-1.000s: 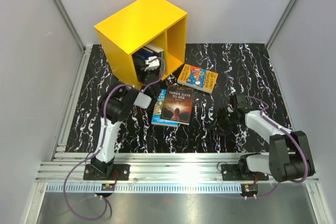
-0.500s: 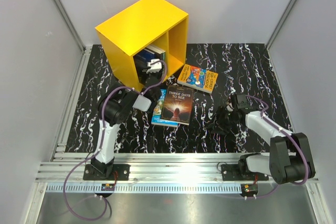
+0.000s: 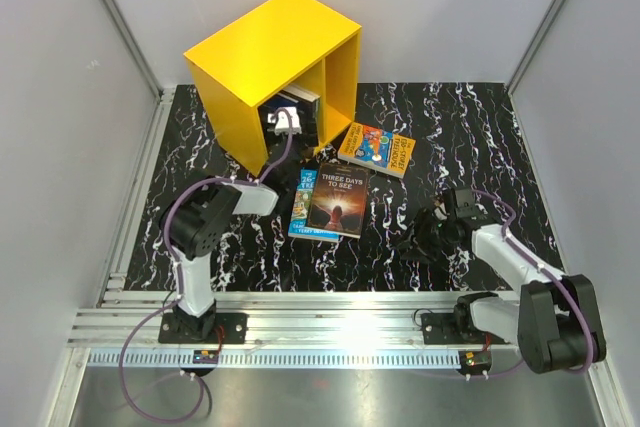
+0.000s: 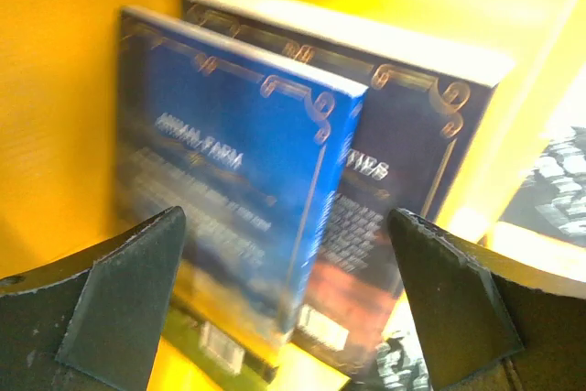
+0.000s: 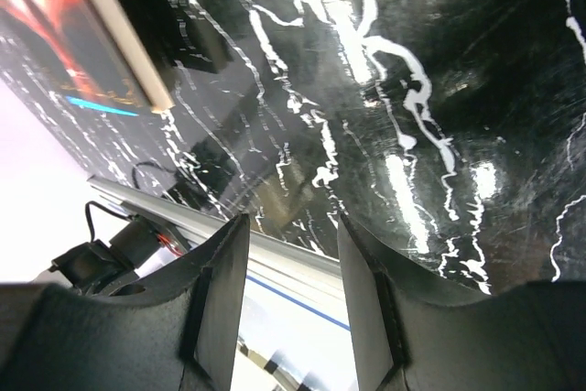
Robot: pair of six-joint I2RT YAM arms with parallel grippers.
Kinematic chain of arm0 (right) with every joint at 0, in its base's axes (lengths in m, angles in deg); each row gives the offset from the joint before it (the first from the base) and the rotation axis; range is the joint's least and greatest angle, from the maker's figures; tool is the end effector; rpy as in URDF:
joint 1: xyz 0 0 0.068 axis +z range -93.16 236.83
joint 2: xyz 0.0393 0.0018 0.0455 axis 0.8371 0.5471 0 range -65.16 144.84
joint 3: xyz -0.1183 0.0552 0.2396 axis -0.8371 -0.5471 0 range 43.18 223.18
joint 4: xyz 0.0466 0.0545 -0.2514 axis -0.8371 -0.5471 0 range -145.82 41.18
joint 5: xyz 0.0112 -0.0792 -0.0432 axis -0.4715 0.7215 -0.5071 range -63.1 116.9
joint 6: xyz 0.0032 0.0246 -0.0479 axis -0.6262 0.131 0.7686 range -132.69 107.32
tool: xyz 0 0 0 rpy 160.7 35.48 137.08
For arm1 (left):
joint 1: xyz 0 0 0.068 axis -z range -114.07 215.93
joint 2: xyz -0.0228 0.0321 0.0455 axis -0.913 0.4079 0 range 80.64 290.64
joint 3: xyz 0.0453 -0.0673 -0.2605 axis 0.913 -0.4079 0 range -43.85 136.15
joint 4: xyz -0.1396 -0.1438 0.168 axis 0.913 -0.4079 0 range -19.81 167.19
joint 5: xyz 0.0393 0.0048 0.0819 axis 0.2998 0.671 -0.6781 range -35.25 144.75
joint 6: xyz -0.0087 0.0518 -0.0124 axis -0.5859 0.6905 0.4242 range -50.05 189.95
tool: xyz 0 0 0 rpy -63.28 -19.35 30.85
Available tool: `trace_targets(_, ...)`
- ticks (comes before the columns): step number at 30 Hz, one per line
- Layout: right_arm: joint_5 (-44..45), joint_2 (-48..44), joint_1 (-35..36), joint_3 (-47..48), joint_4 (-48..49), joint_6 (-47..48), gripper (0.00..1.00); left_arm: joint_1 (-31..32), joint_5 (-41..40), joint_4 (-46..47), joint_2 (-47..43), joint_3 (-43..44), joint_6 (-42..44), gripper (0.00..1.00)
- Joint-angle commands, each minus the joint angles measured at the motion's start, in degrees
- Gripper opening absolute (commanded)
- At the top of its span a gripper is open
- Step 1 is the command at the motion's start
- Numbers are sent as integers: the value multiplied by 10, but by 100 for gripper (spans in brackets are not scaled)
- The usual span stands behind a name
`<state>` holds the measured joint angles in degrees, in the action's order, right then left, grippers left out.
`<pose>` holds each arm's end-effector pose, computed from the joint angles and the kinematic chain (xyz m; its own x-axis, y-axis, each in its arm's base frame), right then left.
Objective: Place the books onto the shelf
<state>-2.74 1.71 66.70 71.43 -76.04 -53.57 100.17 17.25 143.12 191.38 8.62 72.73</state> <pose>0.1822 0.0495 0.1546 -0.9076 0.4196 -0.0140 0.3251 0.7235 0.6090 0.3386 -0.2043 0.1971 0.1076 -0.0267 -0.9938 -0.0575 0.9978 -0.0330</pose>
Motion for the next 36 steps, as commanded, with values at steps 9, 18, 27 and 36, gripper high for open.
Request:
trace_targets(9,-18,-77,5,28,-29,-29,51,-2,228,-126,-99,111,-174,99)
trace_targets(18,-12,-85,5,87,-53,-30,53,1,270,-335,-223,166,-243,99)
trace_targets(27,-49,29,4,261,-49,-21,53,21,208,-584,-327,200,-283,99)
trace_targets(36,-89,145,4,411,-42,-17,51,-36,218,-707,-405,187,-213,96)
